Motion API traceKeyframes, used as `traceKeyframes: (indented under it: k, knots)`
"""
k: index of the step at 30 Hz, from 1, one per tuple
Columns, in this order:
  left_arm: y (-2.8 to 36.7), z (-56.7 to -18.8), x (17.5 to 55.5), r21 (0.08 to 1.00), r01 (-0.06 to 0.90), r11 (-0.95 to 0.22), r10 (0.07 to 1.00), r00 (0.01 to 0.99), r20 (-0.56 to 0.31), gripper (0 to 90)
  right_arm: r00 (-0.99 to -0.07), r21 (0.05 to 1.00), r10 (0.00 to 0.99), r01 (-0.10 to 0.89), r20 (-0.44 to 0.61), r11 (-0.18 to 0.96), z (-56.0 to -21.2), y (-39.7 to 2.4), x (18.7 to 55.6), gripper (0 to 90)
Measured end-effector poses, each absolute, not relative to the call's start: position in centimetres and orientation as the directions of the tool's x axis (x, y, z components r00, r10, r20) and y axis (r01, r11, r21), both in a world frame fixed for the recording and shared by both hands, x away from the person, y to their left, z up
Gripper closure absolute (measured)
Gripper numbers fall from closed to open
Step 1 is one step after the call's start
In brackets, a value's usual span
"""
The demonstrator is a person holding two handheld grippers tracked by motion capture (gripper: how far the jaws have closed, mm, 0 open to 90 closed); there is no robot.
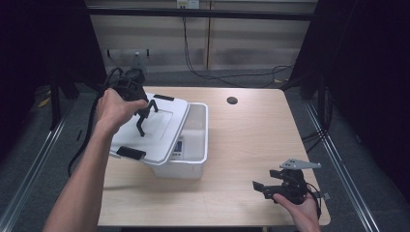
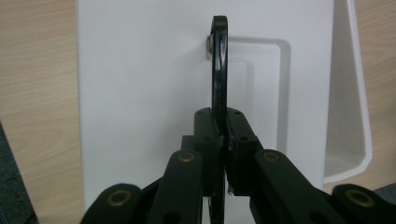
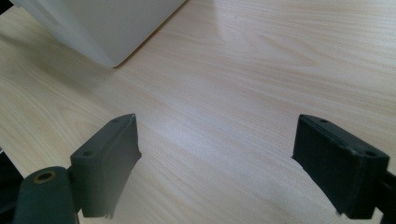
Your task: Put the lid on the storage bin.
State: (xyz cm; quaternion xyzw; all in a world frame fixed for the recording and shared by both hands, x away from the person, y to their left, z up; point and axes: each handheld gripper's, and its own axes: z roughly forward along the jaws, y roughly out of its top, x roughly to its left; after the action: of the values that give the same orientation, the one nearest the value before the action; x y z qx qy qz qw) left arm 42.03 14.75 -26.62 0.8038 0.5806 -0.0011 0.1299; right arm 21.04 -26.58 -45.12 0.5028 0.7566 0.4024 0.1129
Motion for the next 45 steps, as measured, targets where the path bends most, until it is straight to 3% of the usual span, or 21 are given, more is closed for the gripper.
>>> traceKeyframes:
  k: [9, 26, 45]
  knots:
    - [13.1, -26.9, 42.3, 0.207, 0.936, -0.283, 0.936, 0.317, -0.152, 85.0, -0.467, 0.721, 0.852, 0.672, 0.237, 0.168, -45.2, -26.6, 21.0, 13.8]
    - [11.3, -27.1, 42.5, 0.212, 0.968, -0.136, 0.971, 0.173, -0.163, 85.1, -0.463, 0.716, 0.852, 0.679, 0.243, 0.165, -45.2, -26.6, 21.1, 13.9]
    - [8.5, -27.9, 42.5, 0.217, 0.972, -0.086, 0.976, 0.126, -0.178, 85.1, -0.467, 0.715, 0.849, 0.679, 0.246, 0.166, -45.3, -26.6, 21.1, 14.0]
